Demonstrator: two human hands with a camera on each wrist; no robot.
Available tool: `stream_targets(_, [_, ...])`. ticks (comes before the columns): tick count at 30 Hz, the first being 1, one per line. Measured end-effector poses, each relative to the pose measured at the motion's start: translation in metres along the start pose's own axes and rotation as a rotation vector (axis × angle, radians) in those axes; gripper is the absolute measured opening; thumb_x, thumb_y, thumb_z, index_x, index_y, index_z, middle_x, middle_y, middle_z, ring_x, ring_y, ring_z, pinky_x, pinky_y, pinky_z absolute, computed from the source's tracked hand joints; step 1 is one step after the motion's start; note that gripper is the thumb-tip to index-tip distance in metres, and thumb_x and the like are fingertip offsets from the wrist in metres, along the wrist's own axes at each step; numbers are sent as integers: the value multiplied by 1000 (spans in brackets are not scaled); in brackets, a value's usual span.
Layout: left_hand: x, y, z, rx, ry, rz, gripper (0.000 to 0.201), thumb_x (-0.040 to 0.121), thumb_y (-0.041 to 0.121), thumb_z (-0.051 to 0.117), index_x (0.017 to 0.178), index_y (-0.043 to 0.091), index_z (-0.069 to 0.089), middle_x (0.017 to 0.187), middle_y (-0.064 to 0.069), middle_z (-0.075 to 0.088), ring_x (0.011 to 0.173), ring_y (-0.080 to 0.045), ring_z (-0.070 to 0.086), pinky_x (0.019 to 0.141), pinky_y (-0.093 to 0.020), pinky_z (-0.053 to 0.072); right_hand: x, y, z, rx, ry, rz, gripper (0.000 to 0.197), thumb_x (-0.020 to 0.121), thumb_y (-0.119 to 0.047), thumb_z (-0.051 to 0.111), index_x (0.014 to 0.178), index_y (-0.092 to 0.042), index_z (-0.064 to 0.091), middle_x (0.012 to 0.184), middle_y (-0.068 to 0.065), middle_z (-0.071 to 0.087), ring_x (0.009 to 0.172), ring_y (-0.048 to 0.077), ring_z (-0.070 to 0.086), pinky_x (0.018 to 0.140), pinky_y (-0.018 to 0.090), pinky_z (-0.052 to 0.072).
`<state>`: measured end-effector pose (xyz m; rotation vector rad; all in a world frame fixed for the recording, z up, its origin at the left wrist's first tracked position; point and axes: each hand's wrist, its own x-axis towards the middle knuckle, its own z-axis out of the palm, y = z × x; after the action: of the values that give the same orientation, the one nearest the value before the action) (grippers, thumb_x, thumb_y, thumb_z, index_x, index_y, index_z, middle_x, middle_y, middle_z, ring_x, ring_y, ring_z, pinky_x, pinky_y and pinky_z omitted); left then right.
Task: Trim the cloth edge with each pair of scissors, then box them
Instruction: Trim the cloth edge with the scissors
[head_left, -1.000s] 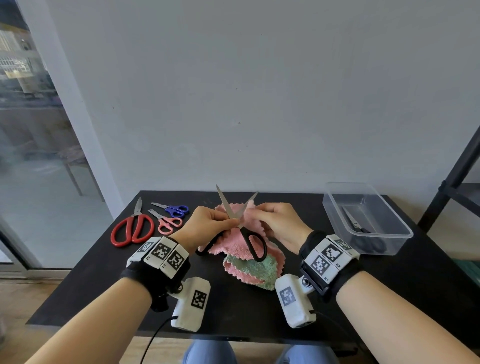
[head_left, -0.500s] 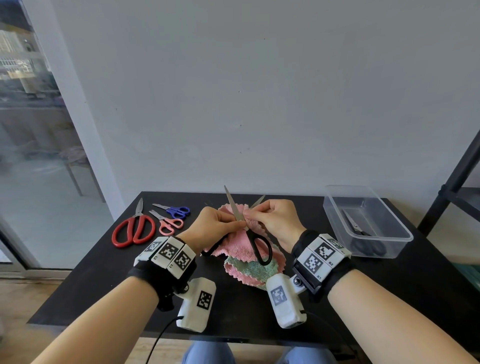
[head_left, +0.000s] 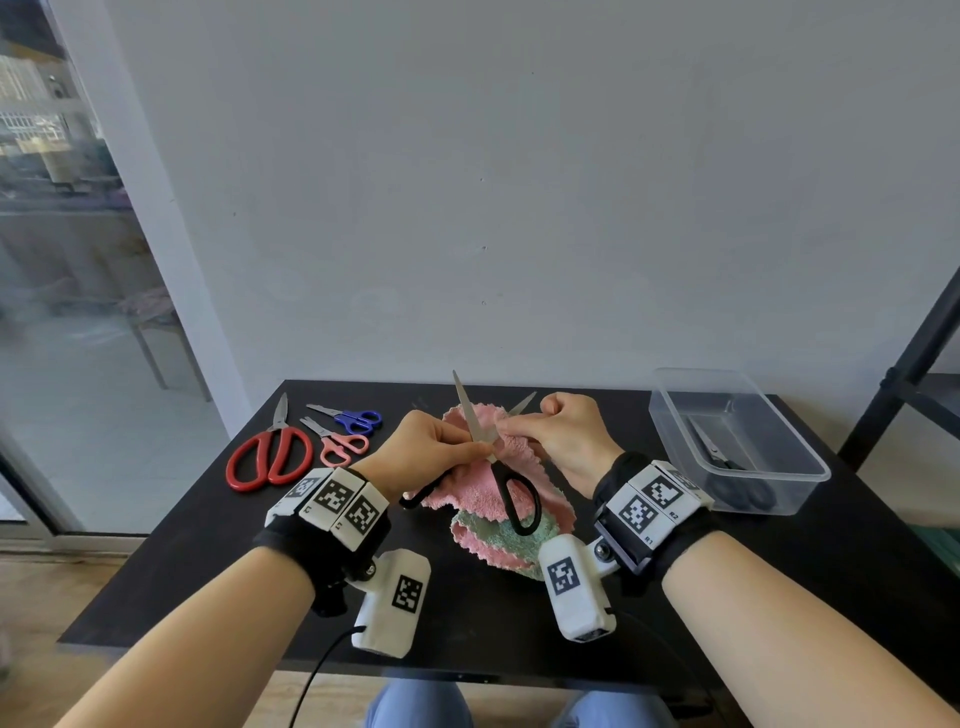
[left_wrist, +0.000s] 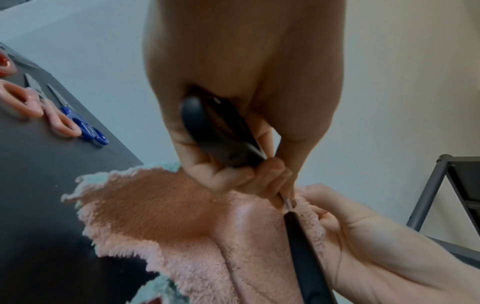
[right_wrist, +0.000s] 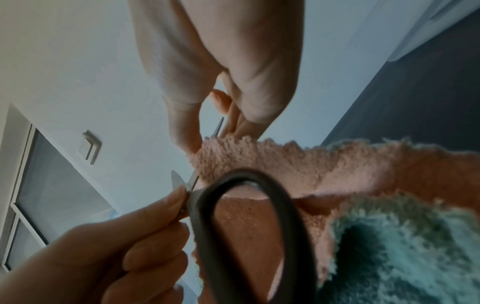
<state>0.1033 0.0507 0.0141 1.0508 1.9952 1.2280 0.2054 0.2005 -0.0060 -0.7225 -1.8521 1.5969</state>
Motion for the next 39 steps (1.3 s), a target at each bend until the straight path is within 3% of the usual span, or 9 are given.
stream_targets(2, [0, -1, -1, 8, -15, 1, 23, 86, 19, 69, 70, 4, 75, 47, 0, 54, 38, -9, 46, 45, -18, 44, 1, 0, -3, -23, -30, -7, 63, 65, -2, 82, 60, -23, 23, 57, -7, 19, 53, 11, 24, 53, 24, 24])
stream_targets(6, [-2, -2, -2, 37, -54, -16, 37, 86, 19, 69, 50, 20, 70, 48, -3, 57, 43, -15, 47, 49, -23, 45, 6, 8, -9, -98, -103, -6, 63, 62, -5, 85, 62, -24, 25, 62, 0, 27, 68, 19, 45, 59, 31, 30])
stream_targets(10, [-3, -3, -3, 34, -90, -32, 29, 86, 18, 70, 58, 14, 74, 53, -7, 58, 48, -18, 47, 53, -27, 45, 6, 13, -11, -136, -135, 16, 61, 63, -5, 85, 64, -23, 27, 68, 7, 42, 86, 32, 71, 61, 30, 36])
stream_targets(14, [-6, -7, -10, 46, -53, -51, 43, 87, 20, 68, 44, 20, 66, 47, -1, 54, 43, -13, 46, 56, -26, 46, 8, 13, -25, -1, -58, 66, 60, 54, -16, 85, 65, -25, 27, 77, 9, 44, 79, 21, 48, 55, 32, 29])
stream_targets(20, [-2, -10, -8, -21, -8, -53, 36, 87, 18, 68, 52, 19, 71, 50, -2, 56, 42, -11, 47, 55, -25, 47, 1, 9, -14, 105, -54, 113, 59, 45, -24, 87, 66, -22, 32, 82, 9, 44, 78, 21, 48, 67, 37, 39])
stream_targets(24, [-3, -5, 0, -36, -28, -39, 21, 87, 16, 68, 68, 8, 75, 50, -4, 57, 38, -8, 47, 49, -20, 45, 1, 15, 3, 91, -58, 124, 66, 34, -35, 87, 69, -24, 33, 84, 10, 48, 77, 25, 58, 69, 40, 42])
stream_targets(27, [-5, -3, -4, -8, -40, -36, 31, 87, 16, 68, 56, 13, 69, 45, 0, 55, 36, -7, 45, 49, -18, 45, 6, 15, -2, 144, -2, 142, 65, 39, -26, 90, 75, -21, 35, 89, 15, 55, 86, 26, 62, 70, 36, 46])
stream_targets(30, [-7, -2, -7, 30, -55, -41, 35, 87, 17, 69, 52, 17, 68, 43, 3, 54, 37, -6, 44, 52, -18, 46, 12, 16, -10, 139, 43, 129, 57, 56, -17, 90, 74, -24, 37, 85, 4, 50, 89, 23, 53, 67, 29, 41])
stream_targets(39, [-9, -8, -15, 49, -76, -79, 20, 86, 18, 69, 71, 7, 76, 53, -2, 60, 44, -11, 46, 51, -19, 46, 13, 17, -11, 68, 99, 117, 55, 65, -16, 88, 75, -26, 35, 84, -3, 42, 88, 18, 45, 64, 21, 35])
